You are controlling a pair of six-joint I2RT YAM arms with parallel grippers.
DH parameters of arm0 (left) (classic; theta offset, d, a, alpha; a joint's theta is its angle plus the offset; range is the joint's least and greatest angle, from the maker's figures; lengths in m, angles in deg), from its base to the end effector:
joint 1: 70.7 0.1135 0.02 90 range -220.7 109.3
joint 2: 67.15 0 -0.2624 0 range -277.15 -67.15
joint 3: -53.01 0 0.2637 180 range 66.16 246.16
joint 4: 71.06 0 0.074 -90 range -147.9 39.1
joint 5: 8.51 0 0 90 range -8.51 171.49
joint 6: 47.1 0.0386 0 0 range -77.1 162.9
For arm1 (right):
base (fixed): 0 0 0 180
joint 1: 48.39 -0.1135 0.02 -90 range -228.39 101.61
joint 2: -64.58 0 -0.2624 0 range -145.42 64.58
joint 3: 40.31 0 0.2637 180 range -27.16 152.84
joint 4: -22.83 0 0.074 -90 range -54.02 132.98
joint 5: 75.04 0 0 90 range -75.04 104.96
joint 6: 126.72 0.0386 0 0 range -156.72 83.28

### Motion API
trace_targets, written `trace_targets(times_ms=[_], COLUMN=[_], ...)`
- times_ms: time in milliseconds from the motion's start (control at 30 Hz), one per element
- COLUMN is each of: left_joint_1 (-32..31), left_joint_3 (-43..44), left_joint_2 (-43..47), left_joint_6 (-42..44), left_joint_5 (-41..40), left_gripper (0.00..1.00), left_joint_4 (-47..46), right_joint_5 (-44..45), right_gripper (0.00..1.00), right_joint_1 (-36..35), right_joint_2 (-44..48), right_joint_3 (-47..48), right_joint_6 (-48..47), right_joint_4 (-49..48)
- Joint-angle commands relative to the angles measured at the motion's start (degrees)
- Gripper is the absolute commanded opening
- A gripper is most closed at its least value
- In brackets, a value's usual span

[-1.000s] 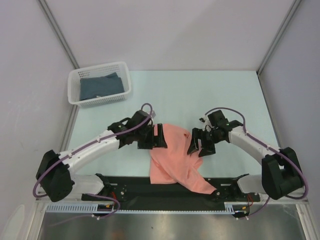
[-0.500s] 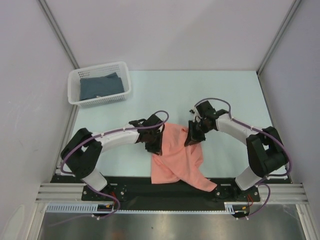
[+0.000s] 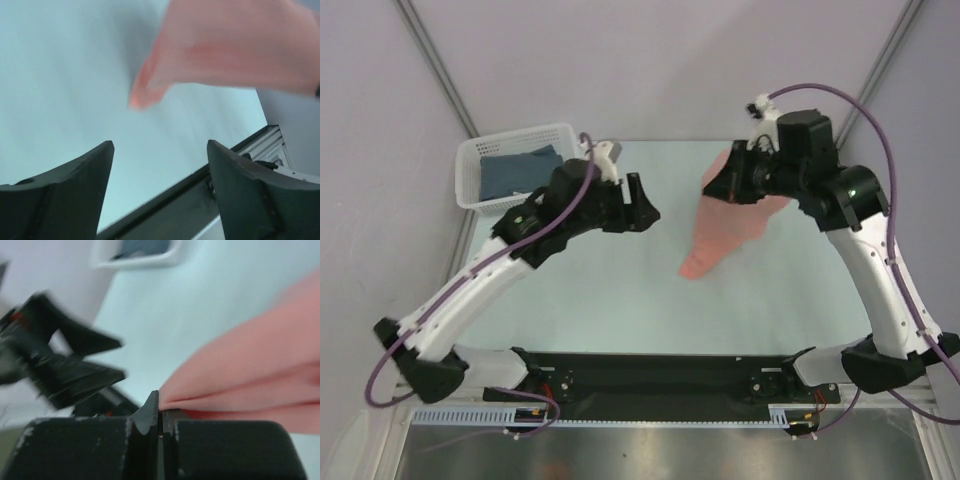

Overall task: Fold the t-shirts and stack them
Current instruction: Flatten the tshirt out

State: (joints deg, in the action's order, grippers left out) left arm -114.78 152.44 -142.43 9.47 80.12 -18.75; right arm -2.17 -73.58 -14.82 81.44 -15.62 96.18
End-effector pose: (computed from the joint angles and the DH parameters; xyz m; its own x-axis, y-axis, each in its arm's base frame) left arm 0.2113 -0.2033 0.4220 -0.6577 -0.1297 -0.7420 0.3810 0.7925 -0.4763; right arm 0.2319 0.1217 0.4920 -0.6635 0.0681 -0.7451 -0.4248 0.7854 0.4501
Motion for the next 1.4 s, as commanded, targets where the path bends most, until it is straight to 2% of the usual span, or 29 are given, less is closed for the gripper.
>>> trace_targets(times_ms=[0,33,67,100,133,167,233,267,300,367,433,533,567,633,667,733,767,867,933,967,1133,1233,1300,1367], left_joint_1=[0.3,0.5,1.2,3.1,4.2,5.1,6.5,6.6,6.6,6.6,6.5,5.6,4.4,0.3,-0.5,-0.7,-0.7,-1.1,-1.1,-1.1,-1.1,-1.1,-1.1,-0.9], left_joint_3=[-6.5,-10.0,-12.3,-14.4,-18.0,-19.6,-23.2,-24.2,-25.0,-27.1,-29.0,-29.6,-29.0,-26.5,-25.6,-24.1,-24.3,-24.8,-23.7,-23.2,-21.3,-19.0,-18.4,-18.5], left_joint_2=[8.4,10.4,12.9,17.4,19.7,21.4,23.9,24.1,23.8,21.3,17.7,11.8,7.0,1.0,-5.6,-10.1,-12.7,-14.3,-17.1,-18.1,-22.3,-25.6,-27.4,-28.9], left_joint_6=[-2.7,-3.3,-3.7,-3.8,-3.9,-4.1,-3.8,-4.4,-4.9,-4.9,-4.1,0.6,2.0,5.2,5.3,3.5,2.6,2.6,4.2,4.9,7.9,8.7,8.6,8.6], left_joint_5=[-8.1,-10.4,-12.0,-11.6,-10.9,-9.9,-5.2,-4.1,-1.5,0.9,4.7,8.6,8.4,7.3,8.0,8.8,8.7,4.8,2.0,-0.8,-2.0,-0.5,-0.1,-0.6], left_gripper=[0.83,0.85,0.87,0.87,0.87,0.87,0.87,0.87,0.88,0.92,0.95,0.91,0.89,0.83,0.70,0.59,0.59,0.72,0.74,0.72,0.72,0.66,0.65,0.57], left_joint_4=[11.4,13.4,14.4,15.2,15.2,14.7,11.4,10.4,9.5,5.2,0.7,-6.0,-7.0,-8.8,-9.9,-11.5,-14.0,-15.9,-13.7,-12.7,-12.4,-11.7,-11.8,-12.6], right_joint_5=[-14.7,-18.1,-22.1,-26.9,-26.6,-25.5,-17.8,-15.5,-14.4,-15.6,-14.4,-8.4,-6.7,-6.8,-6.0,-6.3,-6.5,-4.9,-4.1,-2.8,3.0,3.9,4.3,6.3], right_gripper=[0.00,0.04,0.30,0.40,0.45,0.61,0.81,0.94,0.95,1.00,1.00,0.96,0.84,0.74,0.65,0.67,0.76,0.82,0.82,0.78,0.72,0.62,0.61,0.57], right_joint_1=[-11.6,-13.6,-15.4,-15.2,-14.2,-11.7,-9.3,-6.8,-5.0,-0.1,6.7,11.3,11.6,11.0,10.7,8.7,8.0,5.9,4.5,3.4,2.2,2.2,1.5,0.9], right_joint_2=[-4.1,-4.7,-5.7,-7.6,-8.3,-8.3,-6.7,-6.3,-5.8,-4.6,-2.9,-1.6,-1.2,0.2,2.7,5.2,6.4,4.9,3.8,3.5,-0.8,-3.5,-4.7,-6.9], right_joint_3=[-7.0,-11.4,-19.6,-22.1,-23.0,-23.3,-21.0,-20.0,-20.1,-21.8,-25.9,-30.9,-32.1,-38.5,-41.0,-46.2,-50.5,-53.4,-54.8,-56.1,-56.7,-56.0,-55.0,-54.5], right_joint_6=[8.9,12.2,18.4,20.1,20.3,15.9,9.0,6.0,2.2,1.1,-1.0,-3.9,-3.9,-3.6,-3.4,-3.3,-3.2,-3.9,-4.3,-4.4,-6.5,-6.8,-6.3,-6.2], right_joint_4=[-13.2,-19.5,-26.0,-33.1,-32.2,-30.3,-21.2,-18.4,-15.1,-13.4,-12.2,-10.7,-9.7,-8.4,-9.1,-14.0,-17.3,-17.4,-18.3,-19.5,-21.7,-23.0,-24.3,-25.3])
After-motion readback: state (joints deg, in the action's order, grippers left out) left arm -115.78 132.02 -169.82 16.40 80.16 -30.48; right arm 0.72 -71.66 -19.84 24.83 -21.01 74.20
